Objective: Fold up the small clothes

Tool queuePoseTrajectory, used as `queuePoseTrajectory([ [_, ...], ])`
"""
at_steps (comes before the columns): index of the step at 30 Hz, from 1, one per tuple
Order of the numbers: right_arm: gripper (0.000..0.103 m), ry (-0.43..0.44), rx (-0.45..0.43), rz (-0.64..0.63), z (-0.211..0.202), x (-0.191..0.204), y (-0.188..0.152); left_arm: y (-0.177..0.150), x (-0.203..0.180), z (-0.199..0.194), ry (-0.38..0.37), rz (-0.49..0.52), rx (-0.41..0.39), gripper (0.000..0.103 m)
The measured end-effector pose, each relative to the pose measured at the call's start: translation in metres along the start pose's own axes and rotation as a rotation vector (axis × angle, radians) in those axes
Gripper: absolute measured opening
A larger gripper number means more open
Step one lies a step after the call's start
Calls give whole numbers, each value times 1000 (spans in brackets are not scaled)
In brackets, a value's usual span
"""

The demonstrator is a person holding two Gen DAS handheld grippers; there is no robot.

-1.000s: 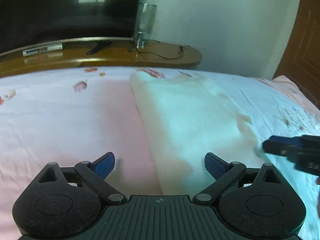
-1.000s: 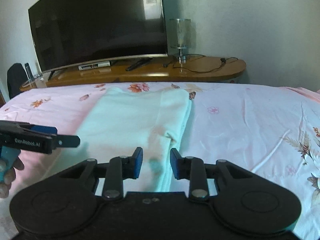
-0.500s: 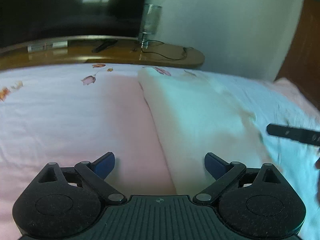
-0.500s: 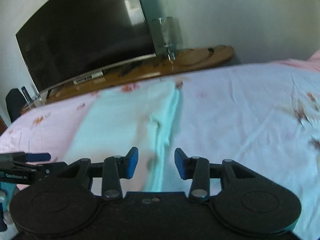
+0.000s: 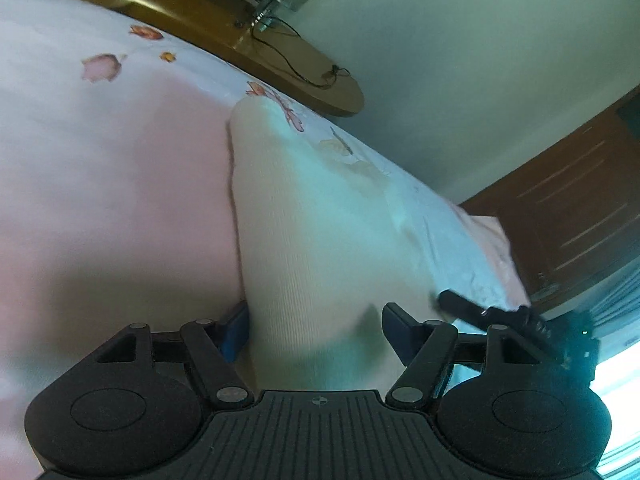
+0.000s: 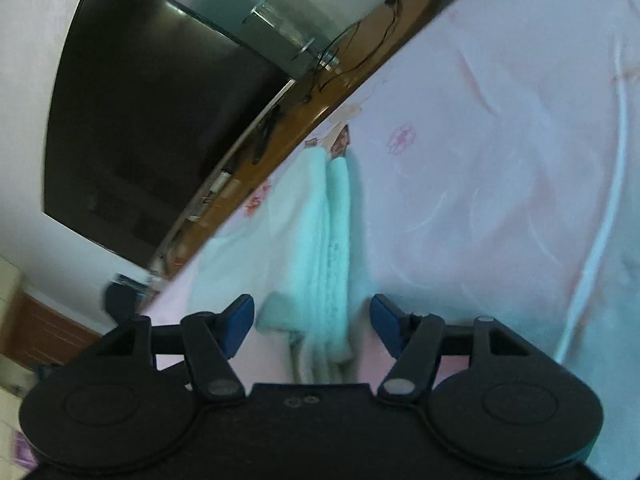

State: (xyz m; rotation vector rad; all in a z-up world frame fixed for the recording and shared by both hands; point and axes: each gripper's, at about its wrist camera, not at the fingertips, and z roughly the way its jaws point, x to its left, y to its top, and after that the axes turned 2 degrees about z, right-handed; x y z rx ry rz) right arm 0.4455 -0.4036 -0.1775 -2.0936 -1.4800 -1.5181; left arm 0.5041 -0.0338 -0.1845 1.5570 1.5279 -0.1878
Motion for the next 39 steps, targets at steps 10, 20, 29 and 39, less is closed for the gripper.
queuePoseTrajectory([
  [10,42,22,74,6,25,4,6,6,-19,16,57,58,-28,65],
  [20,33,-37,41,-286,17,89,-12,6,-59,-36,152,212,-122,33],
  [29,33,110,109,-329,62,172,-71,-1,-8,-175,298,205,-164,33],
  [39,35,157,367,-252,157,194,-196,-86,115,-265,343,-95,-165,53],
])
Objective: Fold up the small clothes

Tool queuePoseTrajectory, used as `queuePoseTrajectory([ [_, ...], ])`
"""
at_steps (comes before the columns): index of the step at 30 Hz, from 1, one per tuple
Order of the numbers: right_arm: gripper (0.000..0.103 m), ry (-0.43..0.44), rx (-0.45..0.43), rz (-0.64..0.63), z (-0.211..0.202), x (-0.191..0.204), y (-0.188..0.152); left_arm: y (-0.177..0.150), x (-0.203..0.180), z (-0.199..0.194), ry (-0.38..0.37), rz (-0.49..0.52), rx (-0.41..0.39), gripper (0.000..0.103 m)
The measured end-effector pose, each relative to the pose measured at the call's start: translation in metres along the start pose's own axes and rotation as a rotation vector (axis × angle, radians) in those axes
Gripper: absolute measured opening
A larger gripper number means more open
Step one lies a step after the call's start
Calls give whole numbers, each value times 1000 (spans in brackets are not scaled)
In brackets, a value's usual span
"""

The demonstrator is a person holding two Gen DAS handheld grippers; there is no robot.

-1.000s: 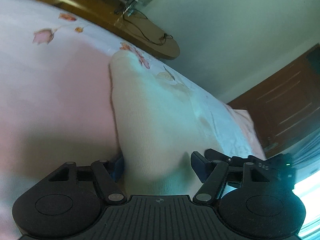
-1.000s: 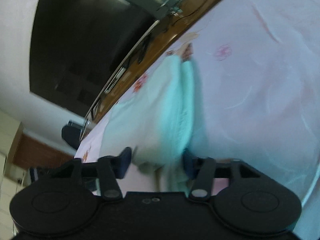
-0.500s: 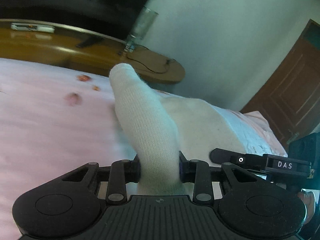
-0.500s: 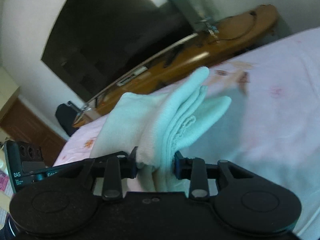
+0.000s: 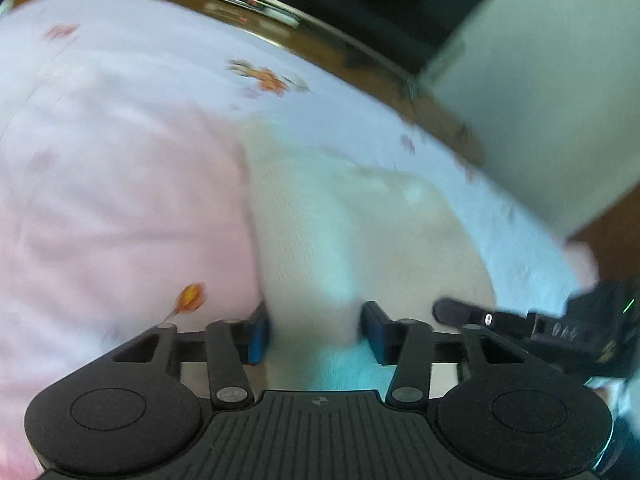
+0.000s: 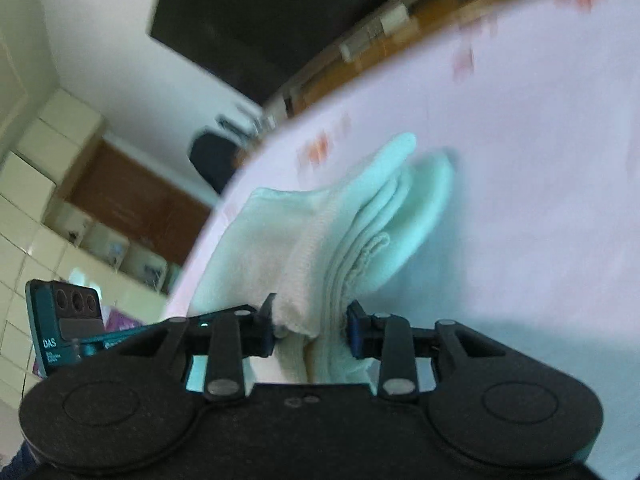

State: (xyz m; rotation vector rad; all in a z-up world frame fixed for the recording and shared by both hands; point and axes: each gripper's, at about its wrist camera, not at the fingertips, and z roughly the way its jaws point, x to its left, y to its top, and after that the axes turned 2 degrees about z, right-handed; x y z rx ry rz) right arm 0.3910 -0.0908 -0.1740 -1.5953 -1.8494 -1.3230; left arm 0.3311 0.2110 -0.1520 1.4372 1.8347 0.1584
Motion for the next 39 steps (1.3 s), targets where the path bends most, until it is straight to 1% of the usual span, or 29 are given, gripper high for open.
queuePoseTrajectory([
  [1,37,18,-11,18,-1,-4,-2,-2,4,-5,-1,-22,-32,62],
  [3,46,57,-26,63,-16,-11,0,-1,9,-11,32,-29,-96,68],
  [4,56,61,-47,69,-22,-13,6,2,12,-9,29,-38,-110,68],
  [6,67,57,-96,92,-29,-20,20,9,18,-1,13,-76,-128,68],
  [8,67,55,-79,146,-20,-28,39,13,21,7,3,-103,-144,68],
  [9,66,53,-57,152,-14,-29,44,14,21,12,1,-112,-149,68],
  [11,57,12,-33,106,0,-22,53,16,20,19,2,-113,-157,68],
  [12,45,-9,-26,43,7,-13,57,16,18,19,5,-104,-159,68],
  [13,26,-14,-25,-30,10,-5,59,18,15,21,4,-87,-159,68],
  [15,24,18,-74,-247,0,20,58,20,13,22,5,-48,-171,68],
  [17,23,51,-120,-374,-10,34,57,21,14,28,14,-20,-175,68],
  [18,23,11,-130,-399,-9,30,63,21,14,29,17,-11,-180,69],
  [19,23,-68,-127,-422,-4,23,65,21,15,28,11,-10,-182,71],
  [20,23,-179,-109,-424,4,13,66,22,15,26,6,-19,-180,72],
  [21,29,-236,-97,-381,9,1,67,21,15,21,15,-23,-181,74],
  [22,29,-189,-118,-296,-1,-12,69,20,14,16,37,-14,-185,77],
  [23,29,-186,-117,-247,-7,-14,71,17,12,7,56,3,-195,79],
  [24,34,-212,-133,-235,-18,-12,70,14,10,1,79,27,-206,80],
  [25,36,-243,-165,-255,-29,-6,67,11,7,-4,102,51,-211,80],
  [26,34,-254,-206,-288,-39,5,62,8,4,-9,110,73,-217,80],
  [27,32,-235,-224,-307,-47,13,58,6,3,-11,113,81,-223,80],
  [29,29,-187,-215,-366,-63,22,44,3,2,-8,134,80,-218,80],
  [30,29,-190,-208,-441,-66,34,33,2,2,-3,146,71,-197,80],
  [32,27,-269,-147,-581,-48,49,15,-1,-3,3,182,92,-185,83],
  [33,25,-364,-79,-617,-28,47,8,-2,-7,3,202,115,-185,83],
  [35,24,-413,-107,-674,-23,45,-1,-6,-17,-6,223,125,-182,83],
  [37,25,-483,-109,-667,-29,57,0,-18,-28,-22,222,173,-199,83],
  [38,26,-484,-123,-662,-42,64,-4,-26,-33,-31,228,199,-209,83],
  [39,25,-446,-141,-667,-52,70,-10,-36,-36,-37,233,215,-214,83],
])
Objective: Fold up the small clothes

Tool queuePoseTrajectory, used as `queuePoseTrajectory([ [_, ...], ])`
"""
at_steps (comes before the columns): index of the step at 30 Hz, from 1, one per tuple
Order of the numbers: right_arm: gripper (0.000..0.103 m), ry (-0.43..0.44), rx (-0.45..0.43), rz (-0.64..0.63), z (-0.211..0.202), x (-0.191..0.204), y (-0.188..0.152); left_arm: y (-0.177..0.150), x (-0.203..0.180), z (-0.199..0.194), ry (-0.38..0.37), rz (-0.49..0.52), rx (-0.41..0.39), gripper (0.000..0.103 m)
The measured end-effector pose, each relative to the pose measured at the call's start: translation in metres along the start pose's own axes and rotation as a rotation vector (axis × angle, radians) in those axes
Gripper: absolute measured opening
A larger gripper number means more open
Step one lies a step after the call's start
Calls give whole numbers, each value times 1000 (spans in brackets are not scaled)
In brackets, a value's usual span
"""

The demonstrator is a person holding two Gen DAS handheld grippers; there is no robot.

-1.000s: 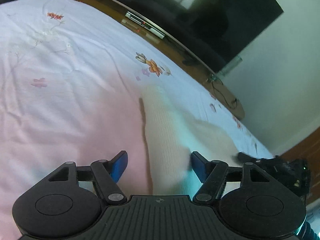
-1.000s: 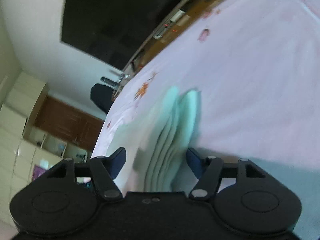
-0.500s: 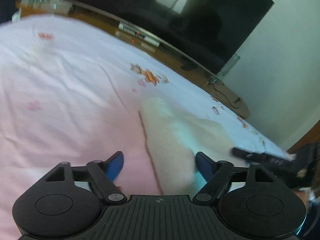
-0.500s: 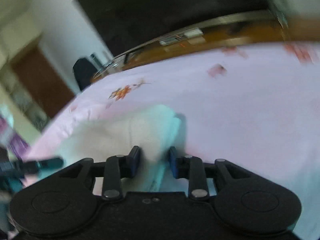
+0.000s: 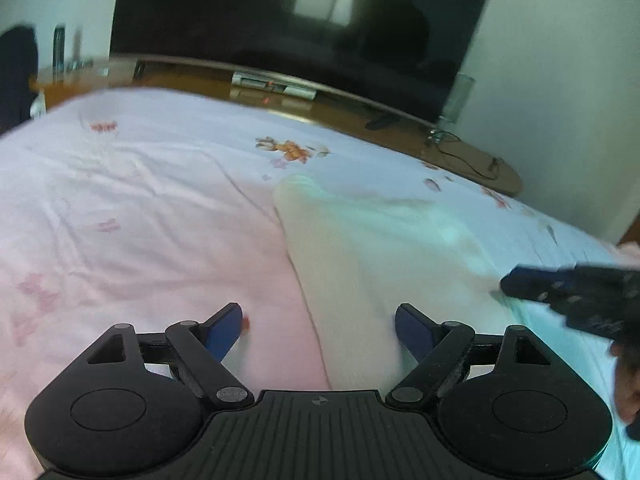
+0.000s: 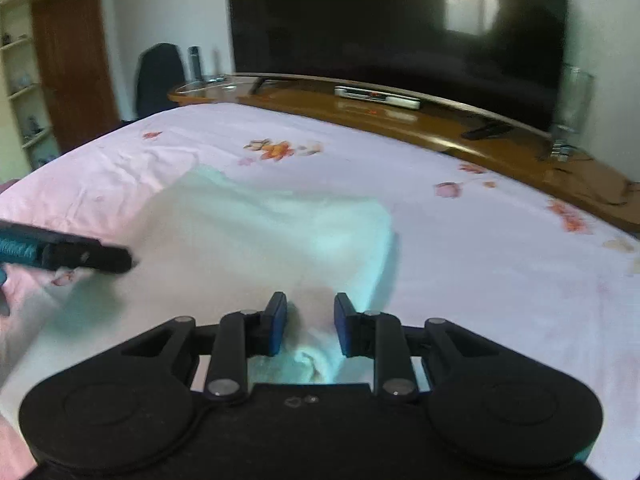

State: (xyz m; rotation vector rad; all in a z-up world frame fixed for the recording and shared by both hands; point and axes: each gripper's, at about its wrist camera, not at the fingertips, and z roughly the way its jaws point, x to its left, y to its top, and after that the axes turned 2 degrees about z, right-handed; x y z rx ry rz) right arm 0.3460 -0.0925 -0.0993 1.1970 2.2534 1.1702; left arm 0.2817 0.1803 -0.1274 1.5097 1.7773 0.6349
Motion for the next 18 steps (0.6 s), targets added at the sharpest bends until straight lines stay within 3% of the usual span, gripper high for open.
queuePoseTrajectory([
  [2,29,61,-28,-29,-20,13,-11,-18,-2,-11,-4,-3,5,83],
  [4,29,97,15,-94,-19,38,-27,-33,-4,-5,12,1,72,83],
  [6,26,-5,106,-169,0,47,-52,-41,-12,-11,41,60,42,83],
  [7,26,4,65,-133,-5,40,-58,-43,-13,-16,50,58,42,83],
  [9,26,-9,80,-20,-16,26,-57,-50,-16,-30,59,43,29,83],
  [10,31,-25,85,16,-22,25,-56,-57,-17,-37,47,34,23,83],
  [12,31,27,62,79,-37,23,-67,-75,-23,-44,60,64,20,87],
  [14,34,12,123,69,-30,28,-84,-86,-30,-53,85,72,21,92],
  [18,37,-6,162,233,-43,21,-77,-92,-45,-84,140,46,63,93],
])
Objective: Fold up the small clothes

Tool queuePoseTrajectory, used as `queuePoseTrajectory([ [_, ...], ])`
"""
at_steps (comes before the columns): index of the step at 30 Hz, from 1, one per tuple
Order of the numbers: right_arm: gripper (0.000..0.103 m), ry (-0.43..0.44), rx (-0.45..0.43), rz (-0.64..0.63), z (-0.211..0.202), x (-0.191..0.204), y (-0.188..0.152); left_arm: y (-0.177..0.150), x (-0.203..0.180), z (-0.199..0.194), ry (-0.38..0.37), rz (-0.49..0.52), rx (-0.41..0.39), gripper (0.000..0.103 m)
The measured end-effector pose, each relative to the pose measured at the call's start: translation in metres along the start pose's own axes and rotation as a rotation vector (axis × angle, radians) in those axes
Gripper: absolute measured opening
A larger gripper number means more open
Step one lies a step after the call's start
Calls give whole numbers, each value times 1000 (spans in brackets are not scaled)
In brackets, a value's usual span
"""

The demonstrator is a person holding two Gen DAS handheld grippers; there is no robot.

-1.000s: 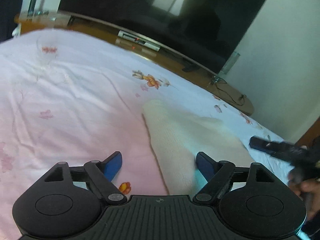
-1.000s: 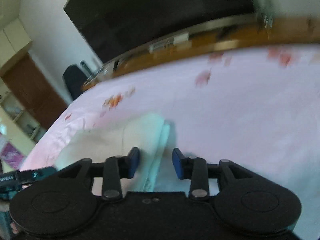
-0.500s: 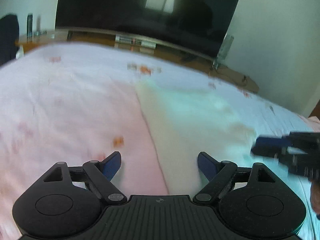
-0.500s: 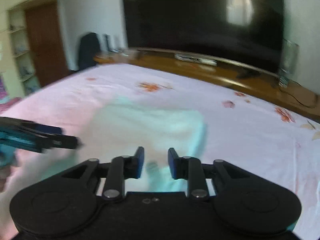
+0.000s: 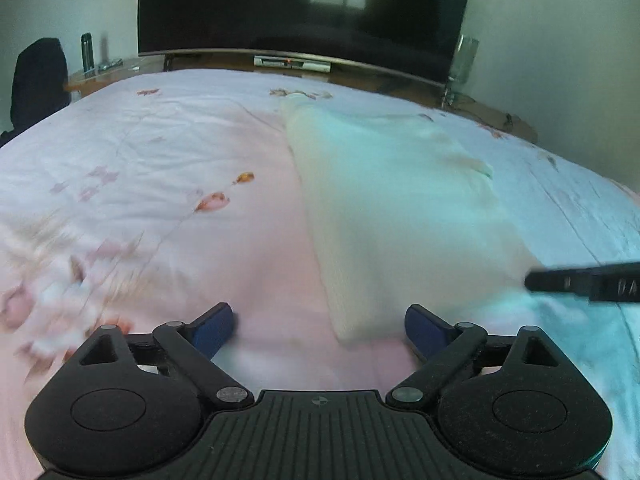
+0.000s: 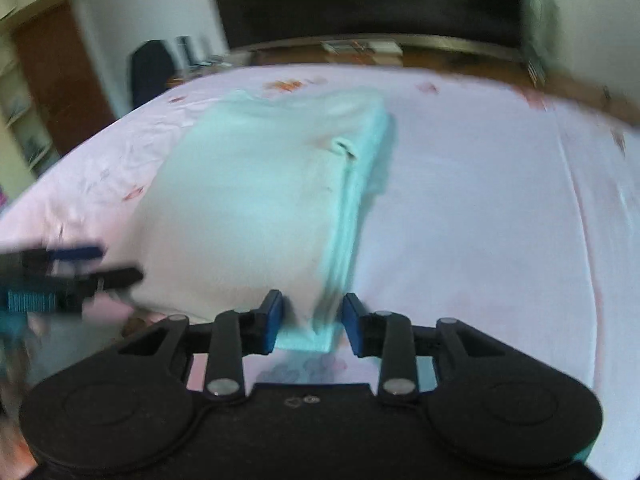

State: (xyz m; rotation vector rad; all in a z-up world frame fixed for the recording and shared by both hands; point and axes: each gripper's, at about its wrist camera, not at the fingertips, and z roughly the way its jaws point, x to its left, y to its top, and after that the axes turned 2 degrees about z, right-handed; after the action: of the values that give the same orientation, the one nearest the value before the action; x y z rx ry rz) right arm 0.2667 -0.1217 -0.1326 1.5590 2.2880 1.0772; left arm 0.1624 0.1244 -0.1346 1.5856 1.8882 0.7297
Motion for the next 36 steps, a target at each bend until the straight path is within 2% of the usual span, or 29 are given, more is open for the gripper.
queuePoseTrajectory([
  [2,39,3,-53,12,-24,7,-8,-6,-7,-23,31,-16,-7,101],
  [6,75,22,-137,16,-82,26,-35,-25,-11,-80,61,-62,-33,103],
  [9,86,49,-111,49,-112,38,-49,-32,-12,-111,79,-99,-27,103],
  [12,103,45,-89,68,-133,43,-58,-36,-17,-136,72,-86,-37,103],
  [16,102,59,-110,35,-156,54,-57,-36,-28,-159,65,-48,-79,103],
  [22,103,-7,-225,-20,-180,69,-51,-31,-44,-177,65,-27,-118,103],
  [36,102,-2,-263,-17,-183,73,-51,-26,-64,-192,75,-20,-153,103],
])
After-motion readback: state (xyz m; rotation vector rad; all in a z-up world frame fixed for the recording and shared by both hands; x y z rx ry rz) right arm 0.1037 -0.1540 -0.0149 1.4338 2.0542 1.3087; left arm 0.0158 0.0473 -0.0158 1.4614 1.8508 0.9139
